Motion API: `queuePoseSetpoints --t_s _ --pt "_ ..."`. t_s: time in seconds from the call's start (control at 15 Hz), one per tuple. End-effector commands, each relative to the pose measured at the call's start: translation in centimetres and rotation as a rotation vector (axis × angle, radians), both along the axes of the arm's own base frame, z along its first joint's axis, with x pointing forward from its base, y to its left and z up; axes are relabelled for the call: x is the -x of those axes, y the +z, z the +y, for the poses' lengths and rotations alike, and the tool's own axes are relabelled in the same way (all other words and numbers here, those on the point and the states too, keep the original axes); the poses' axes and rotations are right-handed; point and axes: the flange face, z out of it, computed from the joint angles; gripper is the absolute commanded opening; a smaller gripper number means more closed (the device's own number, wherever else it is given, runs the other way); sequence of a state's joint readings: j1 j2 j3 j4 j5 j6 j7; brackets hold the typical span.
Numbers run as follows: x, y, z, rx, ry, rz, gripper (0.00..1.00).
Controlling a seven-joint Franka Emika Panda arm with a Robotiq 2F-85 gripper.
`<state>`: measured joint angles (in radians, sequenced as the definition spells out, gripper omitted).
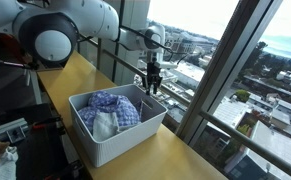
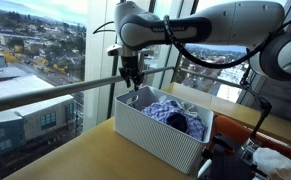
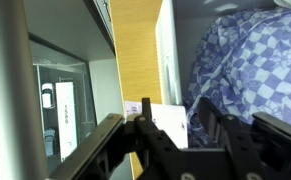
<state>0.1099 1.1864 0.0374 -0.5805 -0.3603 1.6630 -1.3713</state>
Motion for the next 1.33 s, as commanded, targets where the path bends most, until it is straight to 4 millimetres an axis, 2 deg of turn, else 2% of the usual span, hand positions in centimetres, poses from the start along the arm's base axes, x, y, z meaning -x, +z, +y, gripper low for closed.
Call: queuePoseSetpoints --t_s 0.0,0.2,0.8,0.87,1.27 --pt "0.1 0.9 0.6 0.020 0.008 0.002 0.23" --pt "0.1 0.9 0.8 0.020 0.009 0.000 0.01" --pt "0.2 1.2 0.4 0.021 -0.007 0.004 0.00" --pt "0.2 1.8 0.5 0.025 -0.012 -0.004 0.00" --pt "0.1 10.2 2.5 0.065 0.003 -0.139 0.00"
